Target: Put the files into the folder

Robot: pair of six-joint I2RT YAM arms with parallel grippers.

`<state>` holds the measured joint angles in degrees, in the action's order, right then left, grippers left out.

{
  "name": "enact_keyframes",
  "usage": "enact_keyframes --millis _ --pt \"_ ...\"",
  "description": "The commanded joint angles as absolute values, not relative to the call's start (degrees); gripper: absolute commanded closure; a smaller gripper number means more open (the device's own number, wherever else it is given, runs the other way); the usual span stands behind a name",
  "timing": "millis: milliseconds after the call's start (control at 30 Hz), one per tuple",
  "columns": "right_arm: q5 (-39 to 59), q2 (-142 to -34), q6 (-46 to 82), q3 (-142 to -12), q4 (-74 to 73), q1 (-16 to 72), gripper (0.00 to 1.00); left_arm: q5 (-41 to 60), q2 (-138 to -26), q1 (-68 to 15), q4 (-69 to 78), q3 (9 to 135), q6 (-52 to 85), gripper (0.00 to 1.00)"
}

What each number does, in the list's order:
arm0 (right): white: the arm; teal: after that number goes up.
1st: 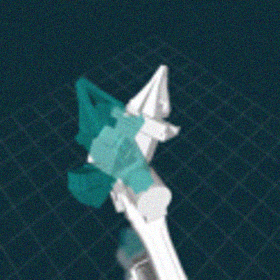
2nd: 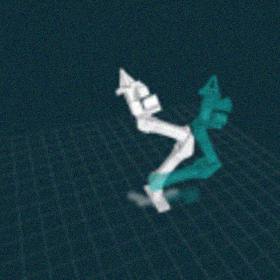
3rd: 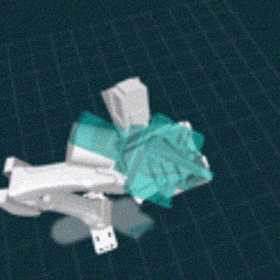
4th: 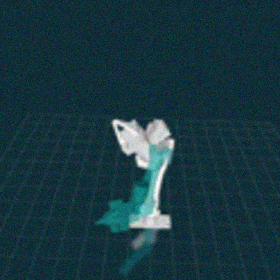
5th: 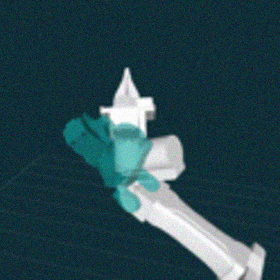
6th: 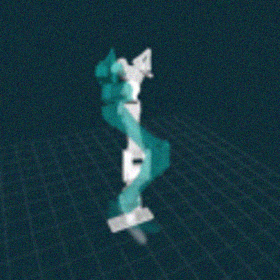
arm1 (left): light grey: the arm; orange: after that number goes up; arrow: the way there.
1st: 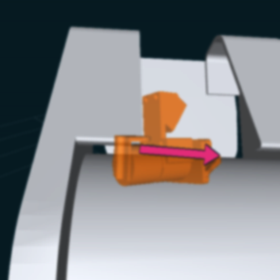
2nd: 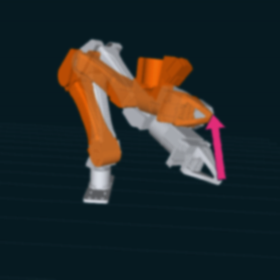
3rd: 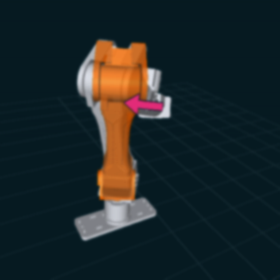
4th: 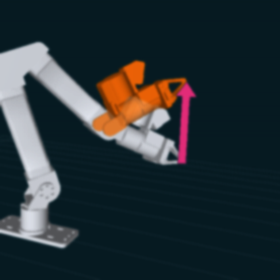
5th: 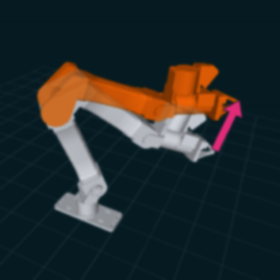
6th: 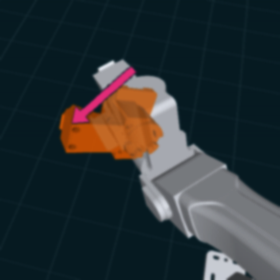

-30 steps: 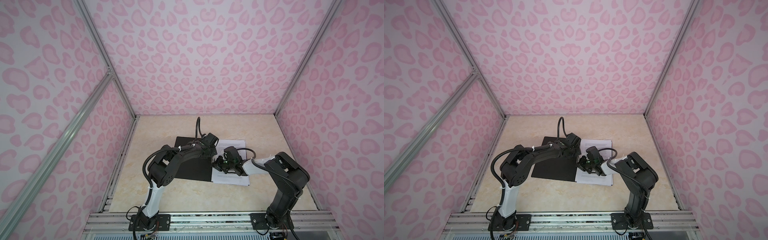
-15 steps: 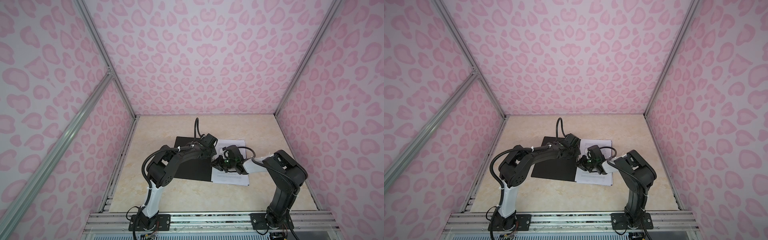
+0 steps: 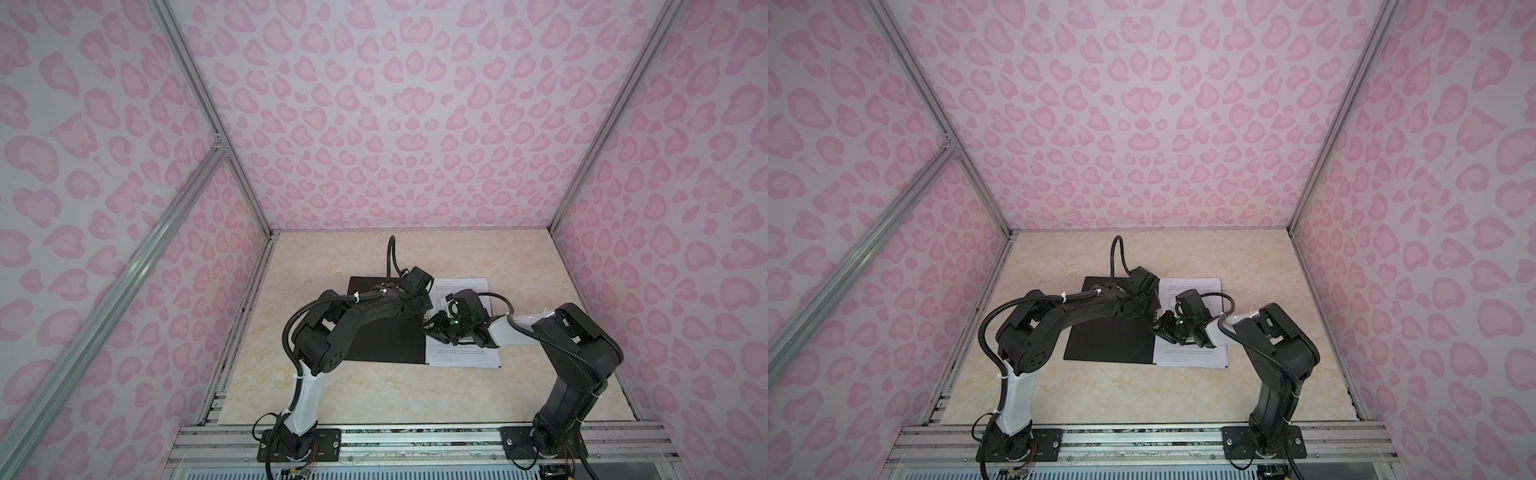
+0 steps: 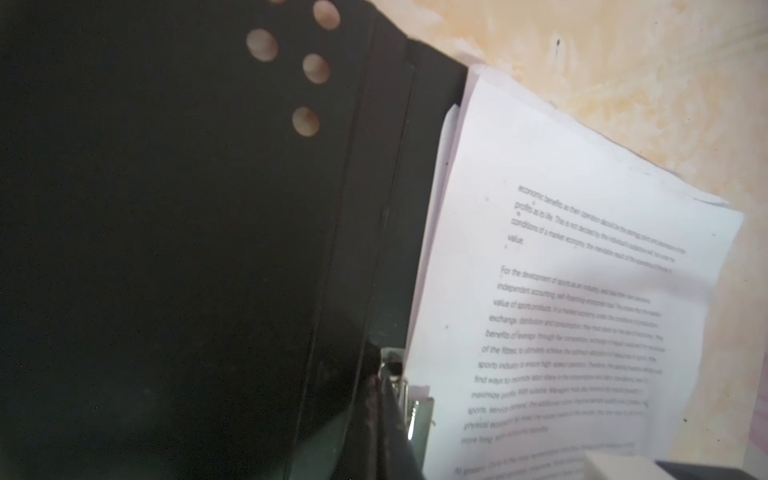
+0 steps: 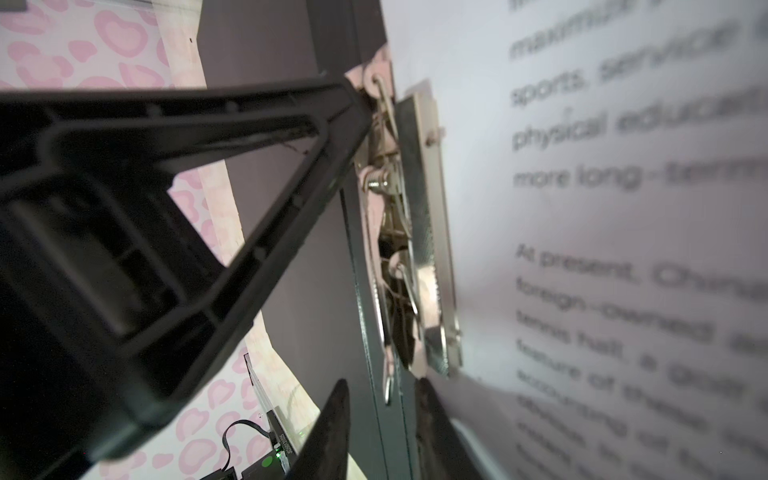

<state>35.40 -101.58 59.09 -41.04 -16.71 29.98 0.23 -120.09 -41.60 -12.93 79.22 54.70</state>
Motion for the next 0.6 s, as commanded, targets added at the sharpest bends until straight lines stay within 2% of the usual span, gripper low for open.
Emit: enact_keyframes --millis 0,133,300,567 --pt "31.9 -100.9 59.6 -40.1 -7.5 29.8 0.66 1.2 -120.8 -41.4 -26.4 78.7 54.9 0.96" --pt "32.9 -98.0 60.3 -39.0 -9.7 29.7 0.6 2.3 -120.7 -41.0 -25.9 79.4 53.9 0.96" --pt "31.8 -93.2 58.9 -39.4 -5.4 29.1 0.53 3.6 -120.7 -40.6 -26.0 81.7 52.0 0.96" --pt "29.5 -87.6 53.9 -41.5 3.9 27.7 0.56 6.3 -120.4 -40.2 -25.6 83.7 50.2 0.96"
